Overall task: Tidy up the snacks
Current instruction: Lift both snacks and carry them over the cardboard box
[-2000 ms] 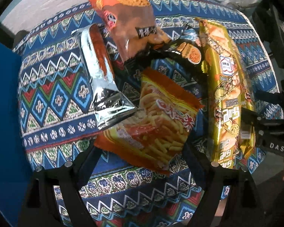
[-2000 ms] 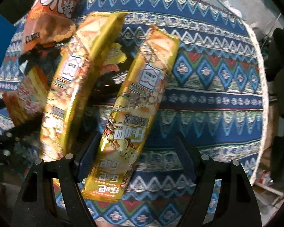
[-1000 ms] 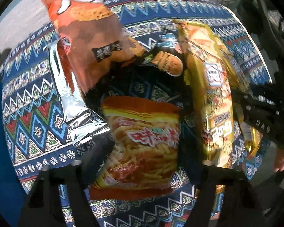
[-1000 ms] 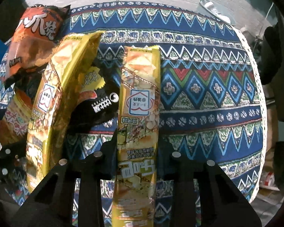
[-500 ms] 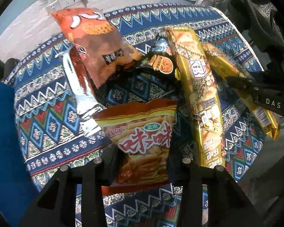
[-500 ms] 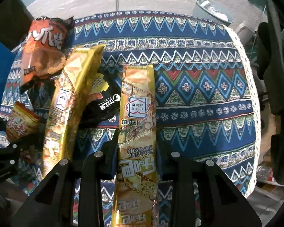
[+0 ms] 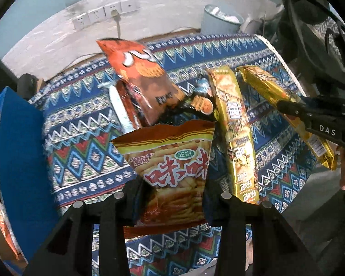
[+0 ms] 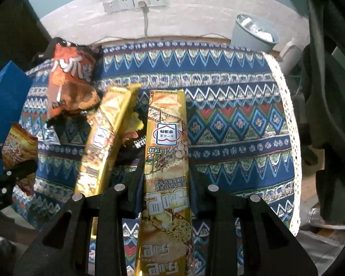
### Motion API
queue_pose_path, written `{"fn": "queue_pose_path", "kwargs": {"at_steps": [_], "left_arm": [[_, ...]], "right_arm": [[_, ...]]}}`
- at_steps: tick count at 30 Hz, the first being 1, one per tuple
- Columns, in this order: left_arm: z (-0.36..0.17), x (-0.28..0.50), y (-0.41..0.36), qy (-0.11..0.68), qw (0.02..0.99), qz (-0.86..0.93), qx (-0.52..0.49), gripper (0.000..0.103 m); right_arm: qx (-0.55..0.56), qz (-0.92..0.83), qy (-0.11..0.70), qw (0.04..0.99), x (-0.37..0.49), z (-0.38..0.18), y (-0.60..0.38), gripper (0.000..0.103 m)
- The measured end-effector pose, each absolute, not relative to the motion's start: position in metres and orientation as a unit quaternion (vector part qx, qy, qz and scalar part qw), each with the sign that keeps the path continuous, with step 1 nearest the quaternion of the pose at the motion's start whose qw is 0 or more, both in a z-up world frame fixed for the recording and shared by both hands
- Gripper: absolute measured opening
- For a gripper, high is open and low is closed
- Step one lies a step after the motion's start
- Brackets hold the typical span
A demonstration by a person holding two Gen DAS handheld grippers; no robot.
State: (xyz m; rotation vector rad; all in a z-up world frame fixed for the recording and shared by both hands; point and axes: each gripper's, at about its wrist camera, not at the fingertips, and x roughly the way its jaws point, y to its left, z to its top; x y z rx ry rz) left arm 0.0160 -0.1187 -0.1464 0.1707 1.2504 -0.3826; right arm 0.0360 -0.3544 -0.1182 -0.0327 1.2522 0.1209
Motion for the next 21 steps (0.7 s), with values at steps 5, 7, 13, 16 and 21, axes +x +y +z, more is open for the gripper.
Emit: {"fn": "queue_pose_path", "kwargs": {"at_steps": [5, 7, 13, 16, 21], "left_arm": [[-0.132, 0.020, -0.106, 0.570, 0.801, -0.167, 0.072, 0.042], [-0.127, 0.021, -0.100, 0.567, 0.804, -0.163, 0.069, 0.042], [-0.109, 0.022, -0.080, 0.556, 0.815, -0.151, 0.060, 0.042], [-0.101, 0.022, -0.072, 0.552, 0.819, -0.147, 0.056, 0.042], [-0.088, 0.018, -0.056, 0.539, 0.830, -0.136, 0.057, 0.042]], "right_arm": [[-0.020, 0.062, 0.569, 0.820, 0.036, -0.103, -0.347, 0.030], [-0.019, 0.067, 0.562, 0.824, 0.037, -0.096, -0.344, 0.030], [-0.022, 0.080, 0.545, 0.834, 0.039, -0.076, -0.333, 0.030], [-0.022, 0.090, 0.537, 0.838, 0.041, -0.066, -0.323, 0.030], [-0.030, 0.110, 0.523, 0.845, 0.045, -0.051, -0.300, 0.030]]}}
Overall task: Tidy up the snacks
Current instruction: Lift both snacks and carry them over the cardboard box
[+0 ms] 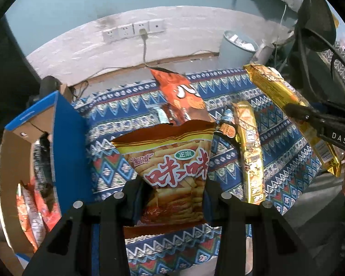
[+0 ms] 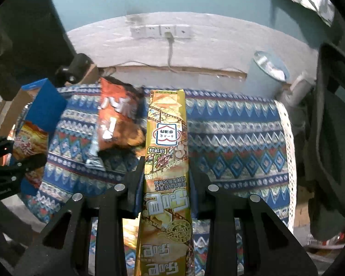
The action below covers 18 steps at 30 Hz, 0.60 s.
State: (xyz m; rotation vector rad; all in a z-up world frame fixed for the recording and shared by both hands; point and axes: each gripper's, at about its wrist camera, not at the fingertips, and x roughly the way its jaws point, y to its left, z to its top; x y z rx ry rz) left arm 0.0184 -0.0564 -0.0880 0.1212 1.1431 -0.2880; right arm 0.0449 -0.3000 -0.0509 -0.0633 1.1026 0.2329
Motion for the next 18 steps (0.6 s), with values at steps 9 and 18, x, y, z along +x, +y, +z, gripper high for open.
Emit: {"fn": "queue_pose_path", "kwargs": {"at_steps": [9, 18], "left_arm": [[-0.076, 0.014, -0.023, 0.527, 0.841, -0.115, 0.047, 0.042], [-0.063, 0.006, 0.019, 0.509, 0.856, -0.091, 0.027, 0.042]], "right_arm": [[-0.042, 0.156, 0.506, 0.847, 0.053, -0.030, -0.250, 0.030], [-0.059, 0.199, 0.499, 0.841, 0.058, -0.022, -0.193, 0.030]]}}
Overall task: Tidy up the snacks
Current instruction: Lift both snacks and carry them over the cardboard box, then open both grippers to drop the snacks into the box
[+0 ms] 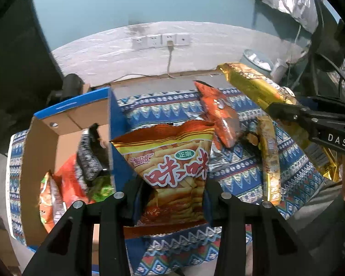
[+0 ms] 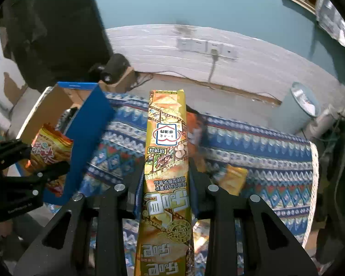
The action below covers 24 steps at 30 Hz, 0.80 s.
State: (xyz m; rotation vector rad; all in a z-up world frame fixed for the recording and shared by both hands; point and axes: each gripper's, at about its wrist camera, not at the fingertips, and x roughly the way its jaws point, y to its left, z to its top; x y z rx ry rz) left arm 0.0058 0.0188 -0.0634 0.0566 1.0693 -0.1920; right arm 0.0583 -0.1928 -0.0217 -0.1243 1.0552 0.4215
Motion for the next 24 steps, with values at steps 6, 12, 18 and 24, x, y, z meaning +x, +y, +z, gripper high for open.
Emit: {"fn": "queue_pose_path", "kwargs": {"at_steps": [6, 12, 18, 24], "left_arm": [[-0.059, 0.004, 0.053, 0.503, 0.861, -0.072, 0.007, 0.042], [-0.057, 0.003, 0.085, 0.499, 0.865, -0.049, -0.008, 0.042], [-0.059, 0.002, 0.119, 0.497, 0.867, -0.025, -0.022, 0.042], [-0.064, 0.002, 0.149, 0.500, 0.865, -0.002, -0.036, 0.042]], "right_arm": [[-0.072, 0.224, 0.499, 0.834, 0.062, -0.021, -0.153, 0.030], [-0.083, 0.247, 0.500, 0.826, 0.066, -0.020, -0.114, 0.030], [-0.095, 0.274, 0.500, 0.816, 0.070, -0.022, -0.071, 0.030], [-0.107, 0.296, 0.504, 0.805, 0.073, -0.027, -0.031, 0.030]]}}
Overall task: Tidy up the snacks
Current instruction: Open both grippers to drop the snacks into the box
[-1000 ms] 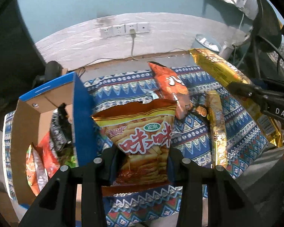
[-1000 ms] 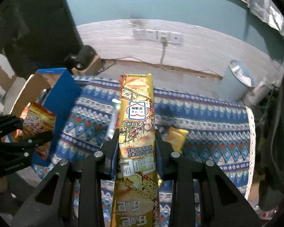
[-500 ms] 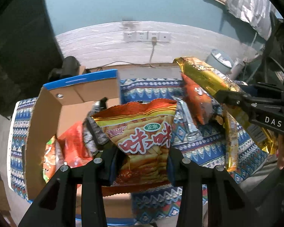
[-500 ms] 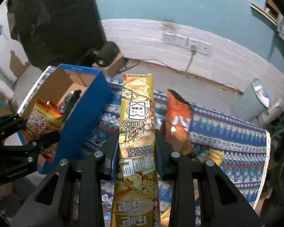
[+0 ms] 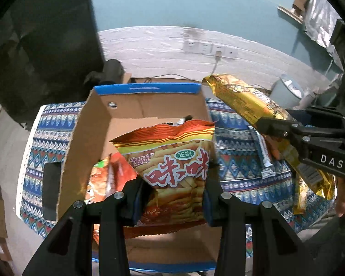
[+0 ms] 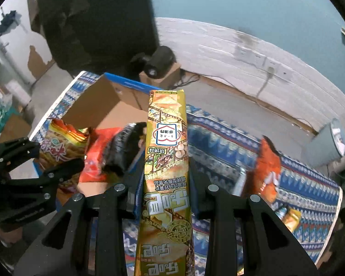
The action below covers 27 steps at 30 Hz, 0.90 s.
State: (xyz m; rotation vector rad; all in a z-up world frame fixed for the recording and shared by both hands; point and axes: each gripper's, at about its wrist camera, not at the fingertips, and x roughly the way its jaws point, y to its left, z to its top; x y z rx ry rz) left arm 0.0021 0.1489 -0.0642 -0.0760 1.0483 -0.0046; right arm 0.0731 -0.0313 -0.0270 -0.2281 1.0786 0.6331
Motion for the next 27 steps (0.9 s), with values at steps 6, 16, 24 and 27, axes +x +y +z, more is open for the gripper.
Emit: {"fn": "queue_pose_path", "kwargs": {"at_steps": [6, 16, 24, 27], "left_arm": [[-0.067, 0.002, 0.170, 0.501, 0.864, 0.014, -0.034, 0.042], [-0.073, 0.001, 0.205, 0.505, 0.861, 0.045, -0.045, 0.042], [-0.080, 0.002, 0.226, 0.515, 0.853, 0.079, -0.037, 0.042], [-0.083, 0.003, 0.231, 0.521, 0.848, 0.090, -0.041, 0.048]], "right_arm": [[-0.122, 0.316, 0.508, 0.792, 0.071, -0.034, 0.005, 0.030], [-0.137, 0.345, 0.518, 0.771, 0.069, -0.049, 0.055, 0.030], [-0.112, 0.371, 0.531, 0.753, 0.074, -0.059, 0.074, 0.036], [-0.107, 0.377, 0.526, 0.755, 0.074, -0.054, 0.074, 0.045]]}}
